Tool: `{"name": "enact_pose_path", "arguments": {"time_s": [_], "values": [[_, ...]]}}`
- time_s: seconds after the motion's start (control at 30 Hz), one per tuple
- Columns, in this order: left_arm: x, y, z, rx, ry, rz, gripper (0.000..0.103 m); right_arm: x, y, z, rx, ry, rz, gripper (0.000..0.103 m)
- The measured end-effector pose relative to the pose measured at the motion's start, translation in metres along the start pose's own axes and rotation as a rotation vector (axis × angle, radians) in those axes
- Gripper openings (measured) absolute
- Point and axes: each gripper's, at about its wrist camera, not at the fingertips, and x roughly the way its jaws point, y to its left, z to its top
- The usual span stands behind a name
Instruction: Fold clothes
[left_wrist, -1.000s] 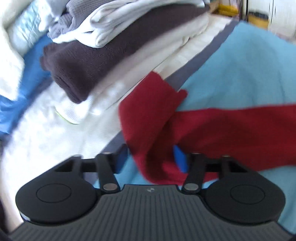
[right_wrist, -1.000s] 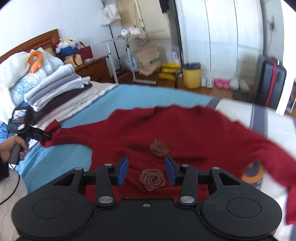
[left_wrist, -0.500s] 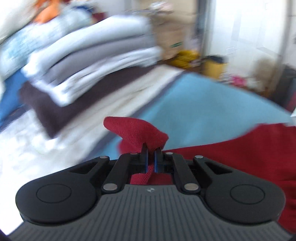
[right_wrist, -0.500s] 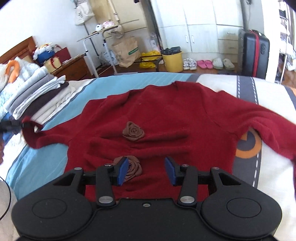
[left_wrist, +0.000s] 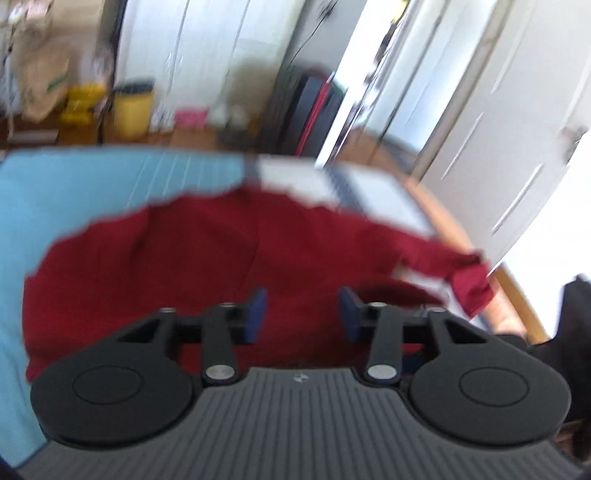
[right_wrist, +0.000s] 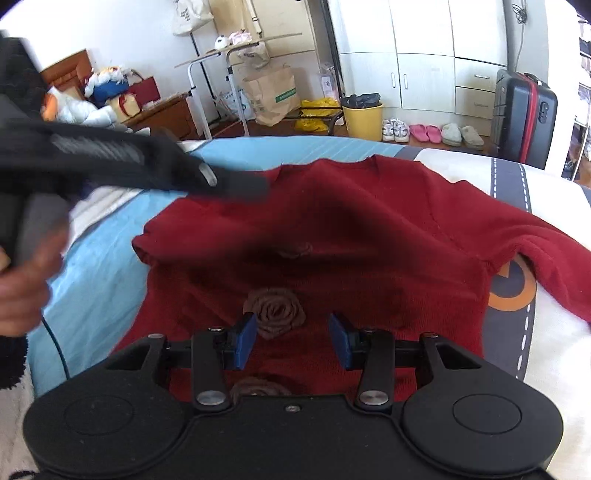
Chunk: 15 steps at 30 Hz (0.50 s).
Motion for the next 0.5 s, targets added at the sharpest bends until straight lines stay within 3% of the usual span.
{"name": "enact_pose_path", "arguments": {"time_s": [0.07, 0.1, 0.17, 0.33, 0.5], "values": [[-0.006, 0.021, -0.008, -0.047, -0.002, -0.011, 0.049, 0.0, -0.004, -0.001, 0.017, 0.003, 0.013, 0.049], [-0.015, 0.037, -0.013, -0.08, -0.022, 0.005, 0.058, 0.0, -0.008, 0.0, 0.039, 0.003, 0.025, 0.049], [-0.033, 0.074, -0.023, -0.15, -0.056, 0.069, 0.063, 0.002, -0.017, 0.002, 0.09, 0.006, 0.05, 0.049], [-0.05, 0.153, -0.043, -0.355, -0.031, 0.27, 0.062, 0.002, -0.05, 0.002, 0.318, 0.041, 0.045, 0.049], [-0.036, 0.173, -0.045, -0.394, 0.028, 0.286, 0.062, -0.026, -0.088, -0.019, 0.622, 0.051, 0.05, 0.055]]}}
